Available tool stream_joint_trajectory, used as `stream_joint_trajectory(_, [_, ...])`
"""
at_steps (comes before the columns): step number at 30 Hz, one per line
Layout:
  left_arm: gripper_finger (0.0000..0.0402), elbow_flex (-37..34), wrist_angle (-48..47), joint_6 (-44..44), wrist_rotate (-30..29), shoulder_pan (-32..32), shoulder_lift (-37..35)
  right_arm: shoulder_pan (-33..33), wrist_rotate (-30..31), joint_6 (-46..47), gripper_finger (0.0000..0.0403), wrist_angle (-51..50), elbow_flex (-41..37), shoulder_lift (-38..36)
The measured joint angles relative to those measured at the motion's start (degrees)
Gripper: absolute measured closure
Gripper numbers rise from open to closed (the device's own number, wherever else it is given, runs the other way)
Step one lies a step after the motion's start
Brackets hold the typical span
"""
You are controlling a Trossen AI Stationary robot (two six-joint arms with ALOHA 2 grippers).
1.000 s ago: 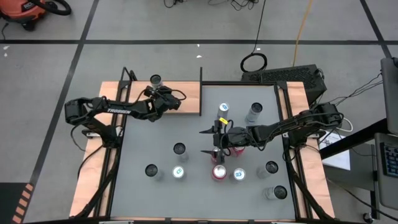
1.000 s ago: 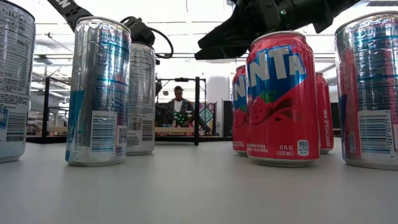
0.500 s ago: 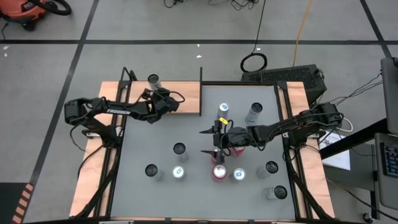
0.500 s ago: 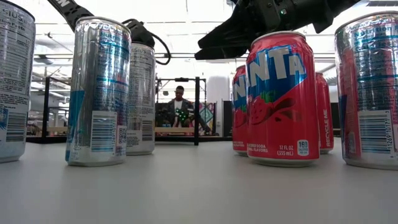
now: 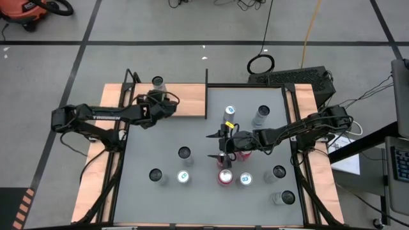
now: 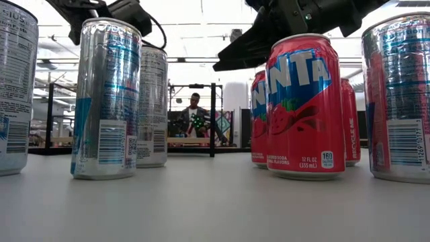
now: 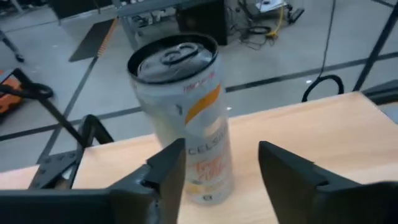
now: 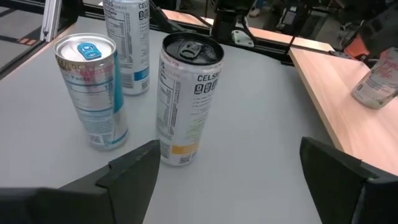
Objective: Place canned beverage on shelf
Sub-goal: Put the top left white-yellow soda can on the shelf
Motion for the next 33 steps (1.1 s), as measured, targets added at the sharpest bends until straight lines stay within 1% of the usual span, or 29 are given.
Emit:
stream_joint_trajectory(8, [0.0097,-0.02,3.89,-0.24,0.17,-0.74,0.2,0.0,-0.15,-2.82,0.0083,0.07,0.0,0.0])
stream_joint_trajectory(10, [0.0073,-0.02,4.16,-0.18,-0.2,-0.57,0.19,0.0,-1.46,-3.29,0.0083,0.05,0.0,0.0])
stream_joint_trajectory(15, [0.0031,-0.02,3.85,-0.19,-5.32,-0.57,0.2,0.02,-4.66,-3.2,0.0083,0.07,0.0,0.0])
stream_joint_trajectory(19, [0.0018,-0.02,4.45,-0.17,-6.01,1.08,0.2,0.02,-4.66,-2.5,0.0083,0.07,0.0,0.0])
stream_joint_trajectory(25, [0.0017,-0.02,4.37,-0.13,-5.09,5.14,0.68,0.02,-4.67,-3.22,0.0083,0.06,0.0,0.0])
stream_joint_trajectory(33, [0.0017,0.0,4.5,0.33,-4.32,6.96,0.64,0.02,-4.66,-6.09,0.0083,0.18,0.0,0.0])
